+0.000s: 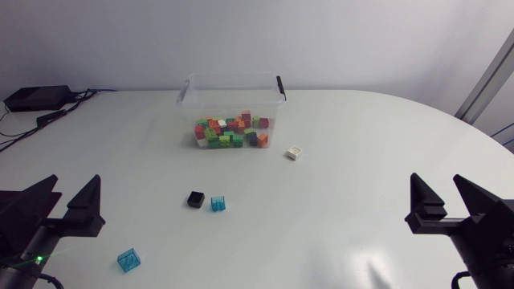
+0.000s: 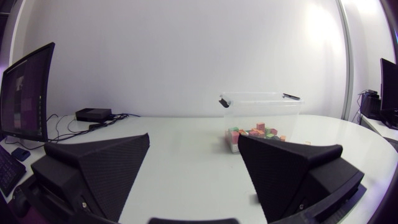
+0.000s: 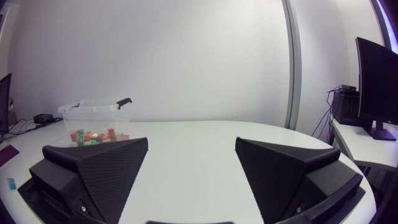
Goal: Place the duplo bricks in the container
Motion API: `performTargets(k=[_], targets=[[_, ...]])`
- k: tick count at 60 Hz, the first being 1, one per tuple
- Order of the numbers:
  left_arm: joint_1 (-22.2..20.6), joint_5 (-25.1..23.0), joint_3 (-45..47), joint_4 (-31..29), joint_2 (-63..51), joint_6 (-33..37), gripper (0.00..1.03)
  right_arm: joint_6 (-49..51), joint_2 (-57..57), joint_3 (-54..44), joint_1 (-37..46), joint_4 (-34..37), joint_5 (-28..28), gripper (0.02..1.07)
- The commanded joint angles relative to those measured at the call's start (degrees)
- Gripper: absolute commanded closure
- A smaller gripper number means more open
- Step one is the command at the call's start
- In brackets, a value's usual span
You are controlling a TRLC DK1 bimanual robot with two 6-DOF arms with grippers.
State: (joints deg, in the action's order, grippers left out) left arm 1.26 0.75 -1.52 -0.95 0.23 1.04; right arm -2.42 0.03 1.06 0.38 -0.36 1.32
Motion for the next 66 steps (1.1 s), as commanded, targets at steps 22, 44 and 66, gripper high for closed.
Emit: performTargets(k=[22, 44, 66], targets=[[-0.4, 0.4, 1.2, 0.5, 0.6, -1.6, 0.04, -1.1, -0.5, -1.2, -0.4, -0.3, -0.1, 0.06], [-4.3, 0.4, -10.1, -6.3, -7.2, -3.4, 0.06, -1.0, 3.7, 5.9, -0.2, -0.1, -0.2, 0.06], [-6.4, 0.3, -36.3, -31.7, -32.7, -9.9, 0.06, -3.4, 24.5, 21.4, -0.3, 2.1, 1.9, 0.06]])
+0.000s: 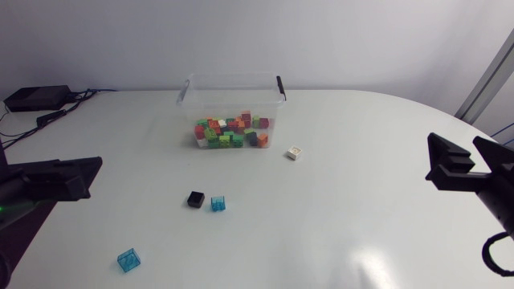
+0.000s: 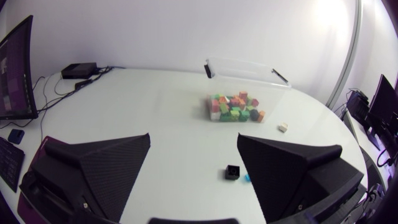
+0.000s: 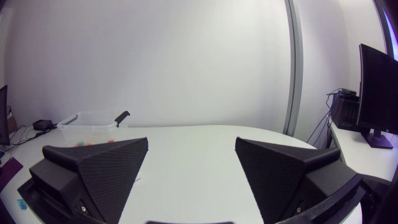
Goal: Place the duplo bricks in the container
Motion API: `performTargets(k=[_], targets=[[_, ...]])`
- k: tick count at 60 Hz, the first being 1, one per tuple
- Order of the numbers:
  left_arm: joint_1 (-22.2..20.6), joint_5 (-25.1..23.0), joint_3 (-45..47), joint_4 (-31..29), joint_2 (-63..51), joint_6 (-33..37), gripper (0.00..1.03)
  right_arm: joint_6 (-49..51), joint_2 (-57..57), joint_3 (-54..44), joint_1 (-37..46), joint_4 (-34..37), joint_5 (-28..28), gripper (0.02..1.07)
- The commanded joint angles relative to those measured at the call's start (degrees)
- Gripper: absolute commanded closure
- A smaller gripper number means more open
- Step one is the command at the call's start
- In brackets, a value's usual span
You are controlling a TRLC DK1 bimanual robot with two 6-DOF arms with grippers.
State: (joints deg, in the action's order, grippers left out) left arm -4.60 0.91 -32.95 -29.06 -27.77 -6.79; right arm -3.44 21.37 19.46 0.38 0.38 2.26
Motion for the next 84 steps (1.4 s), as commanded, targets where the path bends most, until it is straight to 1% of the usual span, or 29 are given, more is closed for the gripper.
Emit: performTargets(k=[1, 3, 6, 8, 14, 15, 17, 19, 22, 24, 26, 28, 29, 33, 38, 39, 44, 48, 52, 59, 65, 66, 67, 70, 75, 84], targets=[[-0.4, 0.1, -6.6, -5.9, -6.6, -1.9, 0.06, -2.6, 3.9, 3.6, -0.3, 1.8, 1.0, 0.06], [-0.4, 0.1, -8.5, -8.6, -9.1, -1.7, 0.06, -3.1, 5.9, 5.2, -0.3, 3.2, 1.1, 0.06], [-0.8, 0.1, -12.5, -14.6, -15.0, -0.9, 0.06, -4.5, 9.1, 8.1, -0.3, 6.0, 1.1, 0.06], [-0.8, 0.0, -13.7, -16.4, -17.3, -0.8, 0.06, -4.8, 11.0, 9.6, -0.4, 7.4, 1.0, 0.06], [-1.6, -0.4, -15.5, -19.6, -22.1, 2.7, 0.06, -5.8, 17.5, 15.5, -0.5, 14.4, 0.9, 0.06], [-2.7, -0.4, -15.7, -20.4, -23.3, 3.7, 0.06, -5.9, 18.9, 16.7, -0.5, 15.9, 0.9, 0.06], [-3.5, -0.3, -15.8, -21.2, -24.1, 4.1, 0.06, -5.8, 21.5, 19.0, -0.5, 18.0, 0.6, 0.06], [-4.5, -0.3, -16.7, -23.2, -26.0, 5.9, 0.06, -5.6, 24.3, 21.4, -0.5, 20.8, 0.3, 0.06], [-5.0, -0.3, -17.1, -25.2, -28.0, 9.2, 0.06, -4.6, 27.2, 24.0, -0.2, 23.8, -0.4, 0.06], [-5.0, -0.3, -17.2, -25.8, -28.7, 10.1, 0.05, -3.9, 28.0, 24.9, -0.1, 24.8, -0.5, 0.06], [-4.9, -0.3, -17.4, -26.8, -30.2, 12.9, 0.05, -3.2, 29.7, 26.5, -0.1, 26.5, -0.9, 0.06], [-4.9, -0.3, -17.8, -27.8, -31.7, 17.2, 0.05, -2.2, 30.8, 27.7, 0.0, 27.7, -1.5, 0.06], [-4.6, -0.3, -17.9, -28.2, -32.8, 19.8, 0.05, -2.1, 31.6, 28.4, 0.1, 28.4, -2.2, 0.06], [-3.2, -0.3, -17.2, -28.3, -35.4, 25.0, 0.05, -1.0, 33.1, 29.8, 0.2, 30.2, -4.5, 0.06], [0.8, -2.4, -16.6, -28.4, -38.4, 30.3, 0.05, 0.7, 34.4, 31.0, 0.2, 31.4, -6.7, 0.06], [2.7, -4.1, -16.6, -28.9, -39.8, 32.8, 0.05, 1.0, 34.5, 31.2, 0.2, 31.5, -7.0, 0.06], [6.2, -7.1, -17.3, -31.7, -43.2, 38.9, 0.05, 3.8, 35.8, 32.1, 0.7, 32.4, -9.8, 0.06], [10.1, -10.2, -18.4, -33.6, -47.3, 44.1, 0.05, 6.2, 37.4, 33.9, 1.0, 34.2, -11.1, 0.06], [12.9, -14.4, -19.5, -38.2, -51.2, 51.1, 0.05, 10.0, 39.8, 36.1, 1.0, 36.6, -11.4, 0.06], [14.4, -16.3, -20.0, -39.6, -56.7, 57.1, 0.05, 11.4, 41.9, 37.5, 1.0, 38.0, -12.1, 0.06], [15.8, -17.4, -21.4, -41.0, -62.6, 61.6, 0.06, 12.5, 44.6, 37.9, 1.2, 39.3, -15.2, 0.06], [16.2, -18.9, -22.0, -43.2, -64.7, 64.4, 0.06, 12.7, 44.9, 37.8, 1.3, 39.3, -15.4, 0.06], [16.7, -19.4, -22.3, -44.1, -65.8, 65.8, 0.06, 12.9, 45.3, 37.7, 1.5, 39.3, -15.9, 0.06], [17.1, -20.2, -22.7, -44.5, -67.4, 67.2, 0.08, 13.6, 46.0, 37.4, 1.7, 39.3, -16.3, 0.06], [17.3, -20.4, -22.8, -44.4, -69.7, 69.3, 0.08, 14.6, 46.3, 36.9, 1.7, 39.3, -16.4, 0.06], [16.8, -20.9, -22.7, -43.0, -72.6, 70.1, 0.08, 15.0, 46.8, 36.7, 1.7, 39.1, -16.8, 0.06]])
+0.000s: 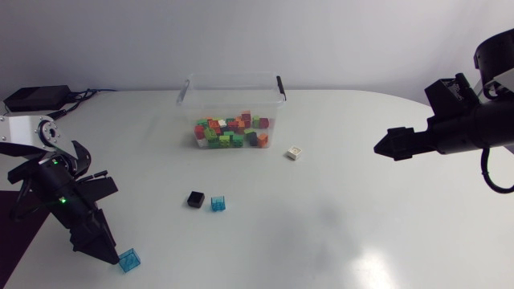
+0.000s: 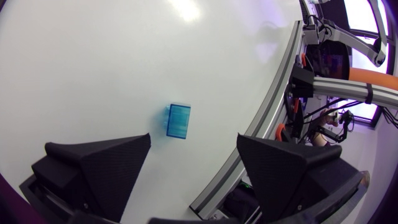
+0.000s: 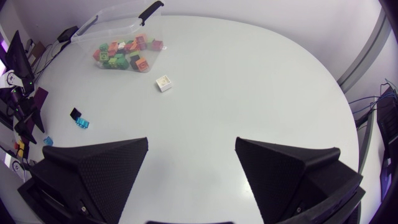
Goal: Place the duplo bricks in the container
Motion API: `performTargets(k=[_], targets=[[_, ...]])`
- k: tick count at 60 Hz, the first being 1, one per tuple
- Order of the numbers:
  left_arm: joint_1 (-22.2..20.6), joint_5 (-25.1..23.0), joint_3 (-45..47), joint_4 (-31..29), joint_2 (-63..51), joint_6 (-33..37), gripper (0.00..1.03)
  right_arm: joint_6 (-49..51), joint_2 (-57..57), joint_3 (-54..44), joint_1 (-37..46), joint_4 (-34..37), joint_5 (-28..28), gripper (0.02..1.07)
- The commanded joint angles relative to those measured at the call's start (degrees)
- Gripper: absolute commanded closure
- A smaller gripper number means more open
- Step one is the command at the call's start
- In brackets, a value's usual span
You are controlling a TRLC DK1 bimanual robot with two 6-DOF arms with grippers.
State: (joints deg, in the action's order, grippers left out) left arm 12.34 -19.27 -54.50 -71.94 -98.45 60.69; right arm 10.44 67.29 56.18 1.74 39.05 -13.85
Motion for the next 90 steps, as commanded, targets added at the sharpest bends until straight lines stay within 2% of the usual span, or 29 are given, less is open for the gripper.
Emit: performTargets(k=[1, 14, 27, 30, 41, 49, 56, 58, 60, 63, 68, 78, 90], targets=[[-0.2, -0.9, -1.0, 0.2, -2.1, 2.7, 0.08, 1.1, 0.9, 0.0, 0.4, 0.4, -0.7, 0.06], [-1.0, -2.0, 0.4, 4.6, -4.5, 2.8, 0.12, 1.4, 1.1, -0.4, -0.1, 0.2, -1.1, 0.06], [-2.4, -2.0, 3.3, 7.3, -4.2, 2.9, 0.28, 2.4, 0.8, -1.6, -0.9, -3.1, -1.2, 0.06], [-2.6, -1.9, 4.1, 7.6, -4.1, 3.3, 0.28, 2.6, 0.8, -2.4, -1.6, -4.6, -1.2, 0.06], [-3.4, -1.2, 6.1, 9.8, -4.0, 3.3, 0.44, 2.1, 2.1, -4.1, -3.5, -9.9, -3.5, 0.06], [-4.1, -0.5, 7.0, 11.8, -3.9, 2.2, 0.5, 2.0, 4.8, -3.3, -5.7, -11.7, -3.5, 0.06], [-5.0, -0.1, 7.3, 13.6, -3.9, 0.0, 0.65, 2.2, 8.6, -2.2, -7.8, -14.4, -3.5, 0.06], [-5.3, 0.1, 7.5, 14.0, -3.7, -0.2, 0.65, 2.2, 9.8, -1.6, -7.9, -14.6, -3.5, 0.06], [-5.7, 0.5, 7.6, 14.3, -3.6, -0.8, 0.71, 2.2, 11.1, -0.8, -8.2, -14.6, -3.5, 0.06], [-5.9, 0.6, 7.5, 14.5, -3.3, -1.3, 0.71, 2.7, 12.7, 0.1, -8.3, -15.0, -3.6, 0.06], [-6.4, 1.3, 8.1, 14.0, -2.0, -1.6, 0.8, 3.4, 16.4, 2.4, -8.5, -16.1, -4.7, 0.06], [-8.2, 3.0, 9.9, 15.7, 1.4, -2.9, 0.81, 3.3, 24.9, 9.8, -8.8, -15.2, -4.8, 0.06], [-8.9, 2.8, 7.8, 13.5, 6.5, -4.7, 0.82, 6.9, 36.3, 20.8, -11.3, -10.7, -4.7, 0.06]])
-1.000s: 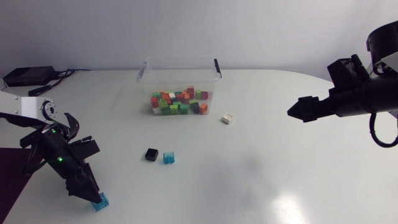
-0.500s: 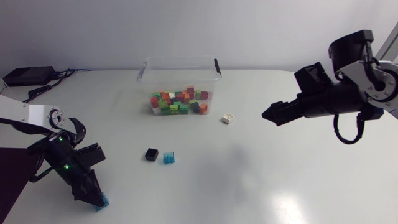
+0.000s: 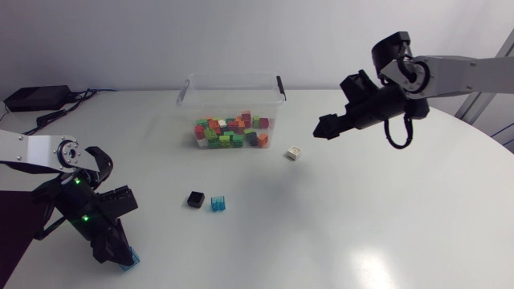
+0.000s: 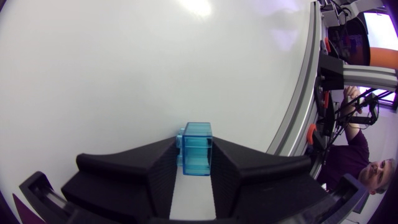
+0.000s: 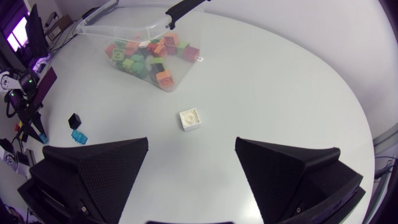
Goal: Place the duplo bricks in the container
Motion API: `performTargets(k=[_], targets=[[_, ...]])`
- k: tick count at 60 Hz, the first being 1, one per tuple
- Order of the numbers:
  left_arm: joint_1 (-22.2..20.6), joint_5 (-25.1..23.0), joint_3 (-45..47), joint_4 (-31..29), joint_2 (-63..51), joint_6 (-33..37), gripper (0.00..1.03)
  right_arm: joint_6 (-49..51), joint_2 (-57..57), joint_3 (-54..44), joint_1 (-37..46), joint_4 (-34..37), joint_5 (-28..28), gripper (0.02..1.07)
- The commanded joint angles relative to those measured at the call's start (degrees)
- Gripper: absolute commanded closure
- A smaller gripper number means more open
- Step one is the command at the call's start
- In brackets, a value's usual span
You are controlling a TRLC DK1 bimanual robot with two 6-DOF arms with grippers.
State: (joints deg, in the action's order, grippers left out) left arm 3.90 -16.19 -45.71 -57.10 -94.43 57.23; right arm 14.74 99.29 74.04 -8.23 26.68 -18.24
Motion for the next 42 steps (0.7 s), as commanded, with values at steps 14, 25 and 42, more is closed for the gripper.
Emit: performTargets(k=[14, 25, 42], targets=[[-2.4, -3.2, -5.4, -5.5, 11.7, -4.0, 0.82, 9.0, 19.0, 14.4, -2.9, 4.3, 1.9, 0.06], [-5.0, -4.8, -13.7, -5.4, 14.6, -10.1, 0.81, 11.7, 25.6, 20.0, -3.5, 5.0, 4.1, 0.07], [-6.4, -6.5, -24.7, 1.7, 10.1, -20.1, 0.81, 14.0, 29.2, 20.7, -5.6, 5.0, 6.0, 0.07]])
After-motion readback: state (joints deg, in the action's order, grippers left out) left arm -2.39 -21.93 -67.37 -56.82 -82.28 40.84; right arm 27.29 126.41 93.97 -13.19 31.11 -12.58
